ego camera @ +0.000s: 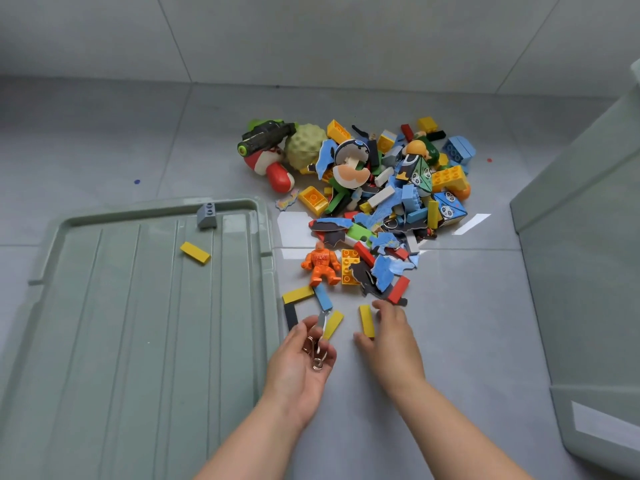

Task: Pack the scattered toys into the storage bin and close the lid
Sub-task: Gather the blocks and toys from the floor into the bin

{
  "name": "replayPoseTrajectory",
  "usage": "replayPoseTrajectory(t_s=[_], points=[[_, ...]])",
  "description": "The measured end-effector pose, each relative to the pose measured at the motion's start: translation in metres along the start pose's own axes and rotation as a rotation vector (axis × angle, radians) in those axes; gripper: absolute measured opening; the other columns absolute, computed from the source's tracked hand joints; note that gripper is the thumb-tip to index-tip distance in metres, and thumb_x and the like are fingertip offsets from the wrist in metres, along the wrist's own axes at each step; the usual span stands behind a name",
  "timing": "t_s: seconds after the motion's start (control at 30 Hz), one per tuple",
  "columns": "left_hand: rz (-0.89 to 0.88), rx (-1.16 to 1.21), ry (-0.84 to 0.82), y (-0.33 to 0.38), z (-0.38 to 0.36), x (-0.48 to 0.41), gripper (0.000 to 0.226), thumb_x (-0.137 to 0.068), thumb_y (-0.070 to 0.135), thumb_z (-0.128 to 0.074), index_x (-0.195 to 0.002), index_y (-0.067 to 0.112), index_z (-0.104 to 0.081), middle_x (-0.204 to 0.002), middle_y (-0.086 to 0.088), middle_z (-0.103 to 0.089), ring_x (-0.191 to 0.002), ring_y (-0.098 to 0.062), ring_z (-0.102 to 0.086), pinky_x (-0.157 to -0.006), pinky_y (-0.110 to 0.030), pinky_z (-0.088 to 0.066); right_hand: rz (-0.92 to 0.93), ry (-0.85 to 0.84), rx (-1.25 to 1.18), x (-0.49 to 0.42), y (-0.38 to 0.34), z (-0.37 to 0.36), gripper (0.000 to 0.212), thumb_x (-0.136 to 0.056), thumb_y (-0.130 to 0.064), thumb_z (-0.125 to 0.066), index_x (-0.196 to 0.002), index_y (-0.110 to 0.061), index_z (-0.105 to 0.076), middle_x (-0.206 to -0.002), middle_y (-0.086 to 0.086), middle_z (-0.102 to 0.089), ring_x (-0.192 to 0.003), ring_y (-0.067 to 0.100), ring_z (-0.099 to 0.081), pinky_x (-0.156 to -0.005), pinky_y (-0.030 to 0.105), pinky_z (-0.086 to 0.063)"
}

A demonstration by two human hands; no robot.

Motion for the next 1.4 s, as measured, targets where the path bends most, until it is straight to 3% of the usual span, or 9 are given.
replayPoseTrajectory(t_s=[0.1, 0.27, 0.37, 0.5, 0.67, 0.83, 0.93, 1.17, 1.4], points=[[-0.019, -0.067, -0.045, 0.006, 0.007, 0.008, 0.021, -0.097, 0.007, -0.042, -0.102, 0.008, -0.062, -0.058, -0.001, -0.053, -0.042, -0.008, -0.044, -0.041, -0.016, -0.043, -0.035, 0.015, -0.046, -0.005, 0.006, -0.001, 0.042, -0.087, -0.017, -0.058, -0.127, -0.016, -0.048, -0.115, 0.000, -0.055, -0.100, 0.017, -0.054, -0.084, 0.027, -0.044], [-0.007, -0.078, -0.226, 0.004, 0.005, 0.017, 0.026, -0.092, 0.007, -0.042, -0.112, 0.011, -0.059, -0.055, 0.001, -0.040, -0.041, -0.007, -0.034, -0.040, -0.016, -0.029, -0.447, -0.271, -1.259, 0.037, -0.011, -0.012, 0.021, -0.086, -0.007, -0.061, -0.107, -0.004, -0.062, -0.083, 0.003, -0.056, -0.082, 0.017, -0.053, -0.075, 0.028, -0.050], [-0.007, -0.191, -0.345, -0.004, -0.006, 0.023, 0.033, -0.082, 0.012, -0.049, -0.114, 0.011, -0.057, -0.056, -0.001, -0.042, -0.046, -0.009, -0.041, -0.046, -0.018, -0.039, -0.427, -0.480, -1.469, 0.060, -0.041, -0.013, 0.023, -0.079, -0.008, -0.064, -0.102, -0.006, -0.060, -0.080, 0.010, -0.061, -0.071, 0.022, -0.059, -0.063, 0.030, -0.052], [0.025, -0.314, -0.445, -0.009, -0.015, 0.026, 0.040, -0.082, 0.016, -0.052, -0.121, 0.013, -0.057, -0.065, -0.004, -0.055, -0.072, -0.021, -0.062, -0.083, -0.039, -0.055, -0.403, -0.303, -1.257, 0.049, -0.040, 0.000, 0.020, -0.079, -0.001, -0.066, -0.097, -0.007, -0.060, -0.061, 0.008, -0.061, -0.039, 0.011, -0.048, -0.040, 0.019, -0.038], [0.104, -0.078, -0.347, -0.005, -0.009, 0.016, 0.044, -0.080, 0.041, -0.050, -0.115, 0.019, -0.065, -0.107, -0.004, -0.071, -0.108, -0.034, -0.062, -0.103, -0.053, -0.037, -0.276, 0.005, -1.084, 0.034, -0.029, 0.039, 0.016, -0.081, 0.001, -0.065, -0.085, -0.014, -0.060, -0.071, 0.004, -0.067, -0.058, 0.013, -0.061, -0.050, 0.018, -0.049], [0.119, 0.132, -0.281, -0.005, -0.005, 0.007, 0.066, -0.075, 0.059, -0.045, -0.115, 0.010, -0.064, -0.115, -0.014, -0.065, -0.108, -0.032, -0.058, -0.094, -0.044, -0.042, 0.123, -0.307, -0.773, 0.069, -0.073, 0.011, 0.029, -0.077, 0.000, -0.068, -0.090, -0.024, -0.059, -0.087, -0.017, -0.065, -0.076, -0.003, -0.063, -0.067, 0.008, -0.047], [0.065, 0.165, -0.188, -0.001, -0.001, 0.001, 0.047, -0.092, 0.047, -0.040, -0.100, 0.010, -0.067, -0.099, -0.012, -0.067, -0.100, -0.031, -0.059, -0.089, -0.044, -0.045, 0.358, -0.054, -0.373, 0.066, -0.068, 0.013, 0.020, -0.080, -0.028, -0.067, -0.099, -0.032, -0.059, -0.098, -0.026, -0.053, -0.097, -0.004, -0.052, -0.081, 0.007, -0.039], [0.026, 0.149, -0.082, 0.007, 0.021, 0.001, 0.042, -0.097, 0.040, -0.036, -0.101, 0.009, -0.064, -0.087, -0.010, -0.061, -0.079, -0.024, -0.058, -0.078, -0.040, -0.051, 0.315, -0.216, 0.229, -0.006, -0.041, -0.028, 0.044, -0.088, -0.031, -0.057, -0.130, -0.025, -0.046, -0.137, -0.003, -0.040, -0.124, 0.020, -0.036, -0.100, 0.028, -0.034], [0.025, 0.197, -0.122, 0.017, 0.030, 0.002, 0.054, -0.091, 0.054, -0.037, -0.116, 0.013, -0.061, -0.116, -0.015, -0.062, -0.108, -0.031, -0.057, -0.084, -0.052, -0.045, 0.175, -0.012, -0.165, 0.004, -0.039, -0.007, 0.016, -0.078, -0.034, -0.071, -0.089, -0.026, -0.062, -0.106, -0.007, -0.048, -0.108, 0.014, -0.049, -0.086, 0.022, -0.040]])
Point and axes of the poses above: each hand's wrist, its own x-axis away from the middle knuckle, its own z-axis out of the back of the hand, y = z × x, the point moved 7 cm from there along -x, towards the middle knuckle
